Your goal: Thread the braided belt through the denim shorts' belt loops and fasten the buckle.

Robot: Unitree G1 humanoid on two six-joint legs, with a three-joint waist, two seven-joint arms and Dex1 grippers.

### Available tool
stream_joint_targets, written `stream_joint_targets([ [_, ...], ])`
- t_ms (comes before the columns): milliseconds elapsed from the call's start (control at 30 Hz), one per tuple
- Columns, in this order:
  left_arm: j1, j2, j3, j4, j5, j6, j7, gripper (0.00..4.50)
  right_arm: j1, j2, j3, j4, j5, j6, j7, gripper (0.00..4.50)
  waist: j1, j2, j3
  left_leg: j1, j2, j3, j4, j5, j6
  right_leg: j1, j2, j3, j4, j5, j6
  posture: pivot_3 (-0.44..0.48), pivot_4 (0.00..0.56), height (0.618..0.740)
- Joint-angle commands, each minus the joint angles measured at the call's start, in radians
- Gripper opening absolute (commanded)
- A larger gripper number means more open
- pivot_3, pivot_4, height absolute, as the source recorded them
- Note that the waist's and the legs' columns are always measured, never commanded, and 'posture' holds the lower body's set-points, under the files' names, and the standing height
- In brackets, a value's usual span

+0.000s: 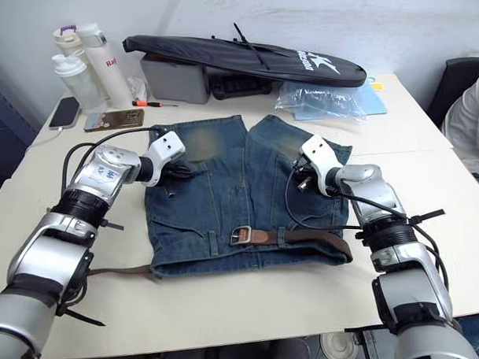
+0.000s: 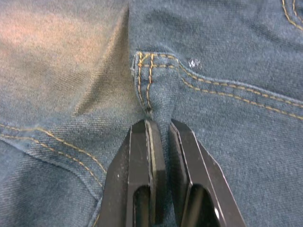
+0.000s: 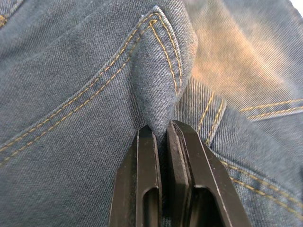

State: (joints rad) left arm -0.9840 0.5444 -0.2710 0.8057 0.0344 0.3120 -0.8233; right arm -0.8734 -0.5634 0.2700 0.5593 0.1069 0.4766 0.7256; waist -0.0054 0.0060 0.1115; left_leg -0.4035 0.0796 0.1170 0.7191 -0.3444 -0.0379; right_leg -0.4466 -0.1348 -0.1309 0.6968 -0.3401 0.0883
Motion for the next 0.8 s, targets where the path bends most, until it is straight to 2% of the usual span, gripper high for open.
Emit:
stream_joint_targets([
  [33,0.003,0.022,0.041,0.004,0.007,-0.001,-0.008,0.00,-0.030,-0.002,-0.045,0.040,-0.025,-0.037,0.003,0.02,-0.001,0.000,0.000,0.000,0.000,0.002,0.000,0.000,0.000,0.000,-0.001,-0.002,0.000,0.000,0.000,0.000,0.150,0.642],
  [67,0.010,0.024,0.052,-0.011,-0.010,0.025,-0.027,0.47,-0.029,-0.002,-0.052,0.031,-0.016,-0.032,0.018,0.01,-0.002,0.001,0.000,0.000,0.000,0.003,0.000,0.000,0.000,0.000,-0.002,-0.003,0.000,0.001,0.000,0.000,0.150,0.642],
  [100,0.021,0.030,0.059,-0.034,-0.024,0.050,-0.051,0.95,-0.027,-0.005,-0.059,0.016,-0.008,-0.025,0.034,0.43,-0.003,0.001,0.000,0.000,0.000,0.003,0.001,0.000,0.000,0.000,-0.002,-0.003,0.000,0.001,0.000,0.000,0.150,0.642],
  [167,0.040,0.045,0.080,-0.086,-0.044,0.096,-0.086,1.59,-0.025,-0.016,-0.073,-0.010,0.003,-0.013,0.060,1.20,-0.005,0.001,-0.001,0.000,0.001,0.003,0.001,0.000,0.000,0.000,-0.002,-0.003,0.000,0.001,0.000,0.000,0.150,0.642],
  [267,0.064,0.067,0.136,-0.172,-0.084,0.173,-0.100,2.92,-0.026,-0.041,-0.103,-0.039,0.010,-0.007,0.093,2.60,-0.006,0.001,-0.001,0.000,0.001,0.003,0.000,0.000,0.000,0.000,-0.002,-0.004,0.001,0.002,0.000,0.000,0.150,0.642],
  [300,0.075,0.084,0.155,-0.210,-0.098,0.199,-0.107,3.49,-0.029,-0.053,-0.123,-0.063,0.023,0.006,0.102,3.21,-0.007,0.001,-0.001,0.000,0.002,0.002,0.000,0.000,0.000,0.000,-0.002,-0.004,0.001,0.002,0.000,0.000,0.150,0.642],
  [333,0.084,0.098,0.174,-0.242,-0.111,0.221,-0.111,3.78,-0.030,-0.063,-0.138,-0.085,0.034,0.017,0.114,3.54,-0.009,0.001,-0.001,0.000,0.002,0.003,0.000,0.000,0.000,0.000,-0.002,-0.004,0.001,0.002,0.000,0.000,0.150,0.642],
  [367,0.092,0.107,0.184,-0.267,-0.118,0.238,-0.113,4.28,-0.029,-0.068,-0.149,-0.102,0.039,0.026,0.122,4.11,-0.010,0.001,-0.001,0.000,0.002,0.003,0.000,0.000,0.000,0.000,-0.002,-0.004,0.001,0.002,0.000,0.000,0.150,0.642],
  [400,0.099,0.124,0.225,-0.318,-0.151,0.301,-0.109,4.50,-0.026,-0.088,-0.165,-0.149,0.060,0.051,0.152,4.46,-0.010,0.001,-0.001,0.000,0.002,0.003,0.000,0.000,0.000,0.000,-0.002,-0.004,0.001,0.002,0.000,0.000,0.150,0.642],
  [567,0.159,0.207,0.408,-0.553,-0.315,0.593,-0.113,4.50,0.035,-0.178,-0.201,-0.424,0.219,0.158,0.375,4.46,-0.021,0.002,-0.001,0.000,0.002,0.002,-0.002,0.000,0.000,0.000,-0.002,-0.003,0.000,0.002,0.000,0.000,0.150,0.642],
  [667,0.218,0.253,0.465,-0.660,-0.388,0.710,-0.122,4.50,0.088,-0.227,-0.194,-0.579,0.292,0.204,0.468,4.46,-0.022,0.002,-0.001,0.003,0.002,0.001,-0.005,0.000,0.000,0.002,-0.001,-0.004,-0.002,0.002,0.000,0.000,0.150,0.642],
  [767,0.382,0.342,0.582,-0.848,-0.492,0.888,-0.144,4.50,0.139,-0.255,-0.194,-0.722,0.352,0.173,0.552,4.46,-0.026,0.002,0.000,0.006,0.002,0.002,-0.005,0.000,0.000,0.003,-0.001,-0.002,-0.002,0.003,0.000,0.000,0.150,0.642],
  [800,0.406,0.338,0.659,-0.901,-0.542,0.993,-0.132,4.50,0.147,-0.263,-0.186,-0.750,0.371,0.190,0.574,4.46,-0.026,0.001,0.000,0.008,0.002,0.001,-0.006,-0.001,0.000,0.003,-0.001,-0.001,-0.002,0.003,-0.001,0.000,0.150,0.642],
])
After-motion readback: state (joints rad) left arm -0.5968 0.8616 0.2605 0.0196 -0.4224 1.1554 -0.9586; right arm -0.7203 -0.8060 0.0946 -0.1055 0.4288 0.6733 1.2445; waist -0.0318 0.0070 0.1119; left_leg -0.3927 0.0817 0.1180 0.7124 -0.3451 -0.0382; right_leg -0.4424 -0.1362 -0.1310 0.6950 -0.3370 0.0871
